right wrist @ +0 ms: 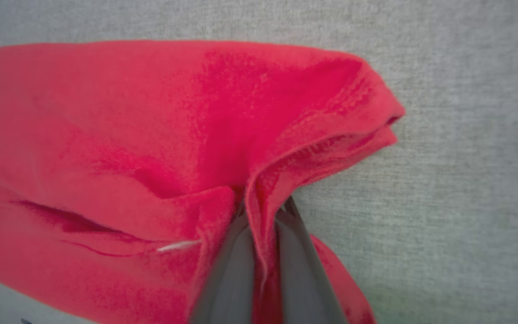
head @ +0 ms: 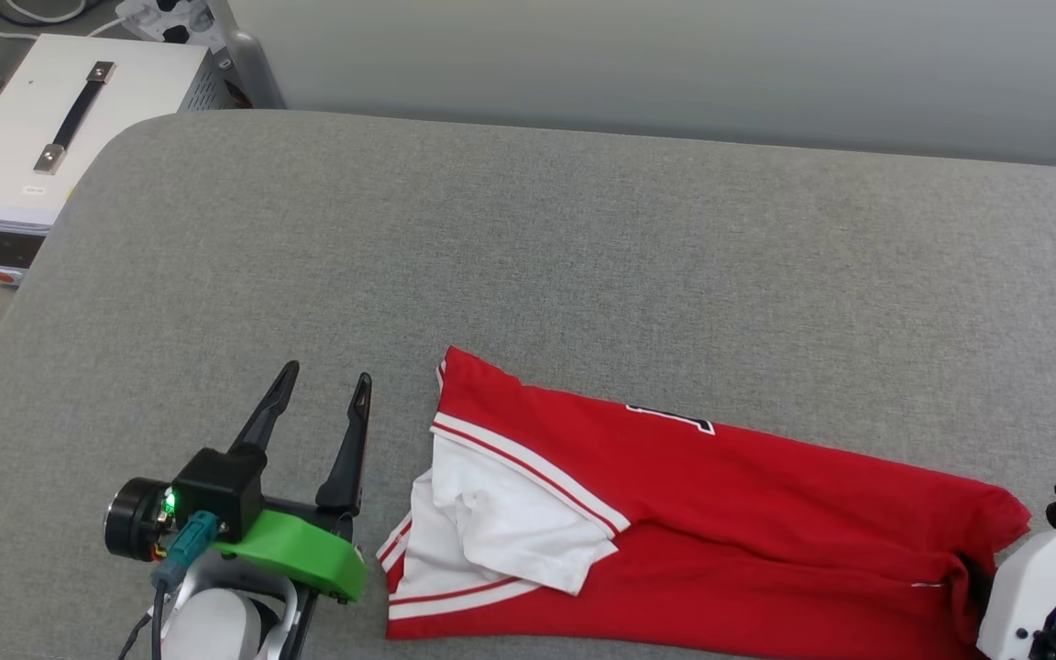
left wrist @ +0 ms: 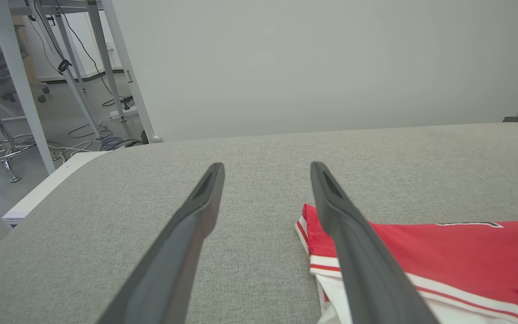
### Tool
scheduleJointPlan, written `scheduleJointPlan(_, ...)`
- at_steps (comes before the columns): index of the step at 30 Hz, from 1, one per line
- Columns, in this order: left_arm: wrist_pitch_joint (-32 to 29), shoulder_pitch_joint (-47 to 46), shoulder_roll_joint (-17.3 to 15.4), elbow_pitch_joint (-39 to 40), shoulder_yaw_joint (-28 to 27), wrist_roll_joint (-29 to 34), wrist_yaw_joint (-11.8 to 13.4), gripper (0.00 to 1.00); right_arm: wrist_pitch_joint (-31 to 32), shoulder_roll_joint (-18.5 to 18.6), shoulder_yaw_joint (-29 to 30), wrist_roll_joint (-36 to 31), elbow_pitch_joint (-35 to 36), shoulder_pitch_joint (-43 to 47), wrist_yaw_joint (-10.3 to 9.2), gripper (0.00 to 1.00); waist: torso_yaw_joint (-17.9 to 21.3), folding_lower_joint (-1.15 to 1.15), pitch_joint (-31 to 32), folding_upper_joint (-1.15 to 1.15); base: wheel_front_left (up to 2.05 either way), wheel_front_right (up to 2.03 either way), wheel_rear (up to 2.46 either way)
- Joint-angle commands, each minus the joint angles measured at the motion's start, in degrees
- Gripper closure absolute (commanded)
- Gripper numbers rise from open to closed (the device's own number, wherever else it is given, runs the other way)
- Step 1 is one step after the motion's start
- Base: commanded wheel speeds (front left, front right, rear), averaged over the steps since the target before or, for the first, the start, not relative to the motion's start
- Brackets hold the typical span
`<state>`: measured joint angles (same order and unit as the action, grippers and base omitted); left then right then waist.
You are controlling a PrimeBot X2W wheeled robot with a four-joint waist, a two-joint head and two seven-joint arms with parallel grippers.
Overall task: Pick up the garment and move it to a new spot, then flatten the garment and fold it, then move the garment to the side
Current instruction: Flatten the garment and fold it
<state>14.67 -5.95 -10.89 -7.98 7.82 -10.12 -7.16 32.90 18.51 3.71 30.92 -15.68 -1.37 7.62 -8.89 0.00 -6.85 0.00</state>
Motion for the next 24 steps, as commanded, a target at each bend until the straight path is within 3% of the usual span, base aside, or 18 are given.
scheduleJointPlan(1,0.3,0.6,0.4,0.0,-0.2,0.3,-0.3,0.0,-0.3,1.3,0.3,-0.2,-1.4,-0.4,-0.13,1.0,0.1,0.0,0.1,0.0,0.0,0.0,0.0)
scheduleJointPlan(12,0.3,0.5,0.8,-0.2,-0.1,0.0,-0.3,0.0,-3.7,10.2,7.4,-5.5,-4.7,-1.4,-0.13,1.0,0.6,0.0,0.6,0.0,0.0,0.0,0.0)
scheduleJointPlan(24,0.3,1.9,1.3,-0.9,-0.2,-0.5,-0.3,0.0,-2.1,8.3,6.1,-4.2,-0.1,0.5,-0.13,1.0,0.6,0.0,3.7,0.0,0.0,0.0,0.0)
